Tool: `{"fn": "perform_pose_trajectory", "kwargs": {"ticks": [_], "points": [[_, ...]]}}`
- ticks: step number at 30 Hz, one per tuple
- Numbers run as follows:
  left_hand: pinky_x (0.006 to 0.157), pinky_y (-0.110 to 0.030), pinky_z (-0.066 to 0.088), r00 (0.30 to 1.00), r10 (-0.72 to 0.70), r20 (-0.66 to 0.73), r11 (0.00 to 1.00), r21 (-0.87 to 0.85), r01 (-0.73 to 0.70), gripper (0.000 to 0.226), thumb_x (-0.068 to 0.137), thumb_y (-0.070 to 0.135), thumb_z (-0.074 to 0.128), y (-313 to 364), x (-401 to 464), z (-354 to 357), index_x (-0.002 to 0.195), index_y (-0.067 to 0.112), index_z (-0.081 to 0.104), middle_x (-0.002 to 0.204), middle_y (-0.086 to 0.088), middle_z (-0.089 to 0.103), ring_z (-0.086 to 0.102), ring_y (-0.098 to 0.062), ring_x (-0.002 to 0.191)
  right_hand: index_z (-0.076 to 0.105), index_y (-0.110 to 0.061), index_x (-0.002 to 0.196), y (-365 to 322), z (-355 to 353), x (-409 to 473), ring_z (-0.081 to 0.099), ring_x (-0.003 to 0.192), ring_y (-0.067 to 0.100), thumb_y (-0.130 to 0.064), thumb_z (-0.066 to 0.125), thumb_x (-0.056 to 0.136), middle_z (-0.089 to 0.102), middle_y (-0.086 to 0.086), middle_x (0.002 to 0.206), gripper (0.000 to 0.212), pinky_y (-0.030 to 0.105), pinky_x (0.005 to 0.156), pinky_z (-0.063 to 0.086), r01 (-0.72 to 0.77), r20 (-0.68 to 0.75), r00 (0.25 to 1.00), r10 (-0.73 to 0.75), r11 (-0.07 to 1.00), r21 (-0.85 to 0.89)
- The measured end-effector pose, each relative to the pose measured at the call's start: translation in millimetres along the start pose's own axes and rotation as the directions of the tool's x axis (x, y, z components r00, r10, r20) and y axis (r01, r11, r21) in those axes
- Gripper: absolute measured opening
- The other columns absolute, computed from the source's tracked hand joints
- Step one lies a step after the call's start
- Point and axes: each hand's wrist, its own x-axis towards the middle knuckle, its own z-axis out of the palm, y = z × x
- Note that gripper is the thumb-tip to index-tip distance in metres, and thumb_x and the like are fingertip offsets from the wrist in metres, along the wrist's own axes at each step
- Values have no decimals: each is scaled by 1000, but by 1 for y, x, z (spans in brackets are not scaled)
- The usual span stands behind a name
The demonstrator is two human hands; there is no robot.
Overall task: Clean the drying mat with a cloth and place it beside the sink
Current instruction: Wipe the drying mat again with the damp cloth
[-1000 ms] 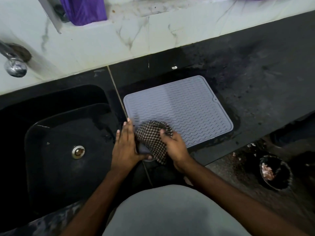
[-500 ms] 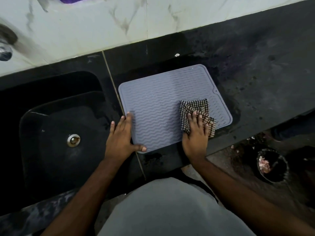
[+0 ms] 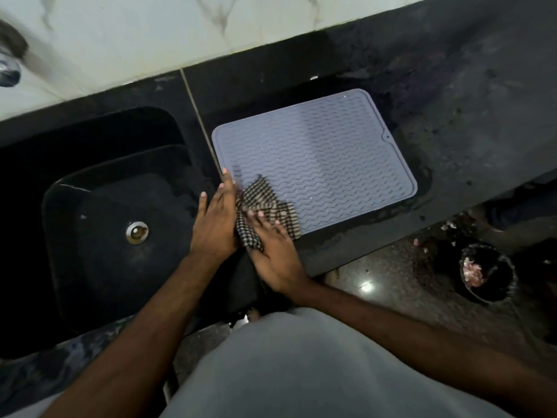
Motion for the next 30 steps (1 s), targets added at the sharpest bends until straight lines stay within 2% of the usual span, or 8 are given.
{"fn": "perform_pose_trajectory", "kwargs": {"ticks": [2, 4, 9, 12, 19, 24, 26, 30], "points": [[127, -51, 2, 999, 2, 45, 991, -132, 4, 136, 79, 41, 79, -2, 0, -6, 155, 14, -29, 165, 2, 30, 22, -13, 154, 48, -1, 145, -16, -11, 4, 43, 139, 22, -6, 52, 100, 50, 15, 149, 45, 33, 122, 22, -191, 117, 981, 155, 874, 446], [126, -48, -3, 995, 14, 96, 954, -299, 15, 157, 56, 53, 90, -2, 0, -17, 156, 21, -28, 165, 5, 31, 21, -7, 152, 60, 6, 127, -25, -31, 2, 58, 114, 26, -7, 47, 104, 64, 19, 123, 29, 39, 104, 44, -297, 160, 948, 275, 583, 756], [124, -55, 22, 993, 76, 87, 805, -593, -10, 146, 55, 67, 88, 8, -3, -26, 158, 40, -11, 163, 5, 31, 29, -13, 151, 67, -10, 118, -27, -85, -6, 68, 111, 27, -26, 49, 103, 71, 14, 121, 27, 44, 95, 56, -208, 109, 922, 372, 238, 949], [123, -49, 29, 997, 29, 67, 796, -605, 17, 131, 72, 56, 85, 18, 0, -18, 163, 24, -3, 158, 19, 30, 30, -5, 148, 65, -9, 118, -13, -120, -5, 69, 111, 26, -26, 51, 103, 72, 12, 119, 27, 44, 96, 56, -123, -50, 888, 456, 341, 932], [128, -46, 8, 987, -4, 163, 994, -107, 22, 121, 73, 69, 74, 11, 7, 1, 164, 19, 11, 170, -6, 15, 11, -20, 156, 69, -13, 116, 67, -185, 3, 66, 104, 12, -25, 55, 101, 74, 3, 109, 24, 33, 95, 53, 60, -587, 705, 398, 792, 608], [127, -43, 2, 982, 15, 187, 997, 69, -29, 124, 71, 73, 73, 7, 5, 4, 164, 19, 11, 171, 0, 8, 6, -16, 157, 47, -22, 147, 136, -171, 10, 19, 152, 21, -29, 52, 101, 38, -3, 156, 48, 36, 124, 18, -189, -560, 746, 360, 921, 340], [127, -45, 1, 981, -1, 192, 997, 76, -14, 123, 71, 75, 71, 8, 4, 3, 164, 22, 10, 171, 3, 6, 5, -14, 157, 48, -23, 148, 147, -156, 12, 10, 154, 31, -32, 52, 99, 30, 3, 162, 50, 47, 125, 12, -283, -557, 761, 333, 943, 176], [126, -45, -1, 977, -26, 210, 999, 46, 17, 122, 71, 77, 68, 7, 3, 3, 164, 25, 8, 171, 8, 2, 0, -9, 157, 42, -35, 148, 133, -137, 19, 7, 154, 32, -43, 47, 96, 9, -29, 152, 53, 57, 123, 7, -288, -578, 751, 319, 946, 149]]}}
